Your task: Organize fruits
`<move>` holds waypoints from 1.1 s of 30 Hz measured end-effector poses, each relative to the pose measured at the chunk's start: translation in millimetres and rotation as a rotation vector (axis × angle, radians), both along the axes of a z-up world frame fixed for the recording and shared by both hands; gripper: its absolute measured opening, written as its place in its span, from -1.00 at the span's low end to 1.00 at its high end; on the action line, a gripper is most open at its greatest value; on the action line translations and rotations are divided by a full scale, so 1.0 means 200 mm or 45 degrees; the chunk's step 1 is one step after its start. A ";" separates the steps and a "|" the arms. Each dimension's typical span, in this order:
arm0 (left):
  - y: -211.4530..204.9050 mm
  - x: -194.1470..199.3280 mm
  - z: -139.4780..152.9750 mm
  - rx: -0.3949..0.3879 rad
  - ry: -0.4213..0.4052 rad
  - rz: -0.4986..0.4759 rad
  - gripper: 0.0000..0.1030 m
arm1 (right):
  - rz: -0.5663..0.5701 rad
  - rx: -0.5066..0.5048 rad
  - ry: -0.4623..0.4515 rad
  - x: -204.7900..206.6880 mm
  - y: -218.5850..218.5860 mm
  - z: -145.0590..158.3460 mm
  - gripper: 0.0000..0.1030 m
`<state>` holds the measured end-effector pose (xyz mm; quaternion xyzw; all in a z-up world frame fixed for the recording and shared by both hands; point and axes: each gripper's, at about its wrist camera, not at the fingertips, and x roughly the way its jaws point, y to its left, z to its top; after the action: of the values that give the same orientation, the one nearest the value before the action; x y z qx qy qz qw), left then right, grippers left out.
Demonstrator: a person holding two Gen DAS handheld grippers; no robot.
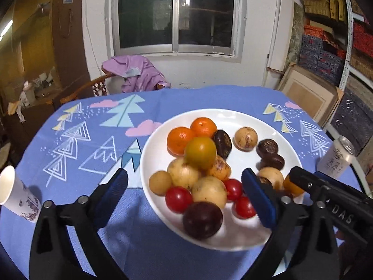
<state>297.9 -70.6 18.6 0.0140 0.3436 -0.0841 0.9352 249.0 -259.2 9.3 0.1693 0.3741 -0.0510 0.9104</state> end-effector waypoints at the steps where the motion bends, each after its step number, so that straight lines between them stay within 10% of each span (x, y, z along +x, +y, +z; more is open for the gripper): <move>1: 0.02 -0.03 -0.01 -0.006 0.022 -0.006 0.88 | 0.020 0.000 0.005 -0.01 0.01 0.00 0.29; 13: 0.22 -0.58 -0.02 -0.012 0.012 -0.058 0.92 | 0.134 -0.221 -0.152 -0.55 0.21 0.12 0.91; 33: 0.17 -0.88 -0.04 0.067 -0.002 -0.077 0.92 | 0.087 -0.319 -0.245 -0.83 0.17 0.15 0.93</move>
<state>121.6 -35.6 10.6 0.0492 0.3443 -0.1033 0.9319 82.6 -224.7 39.6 0.0456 0.2815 -0.0497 0.9572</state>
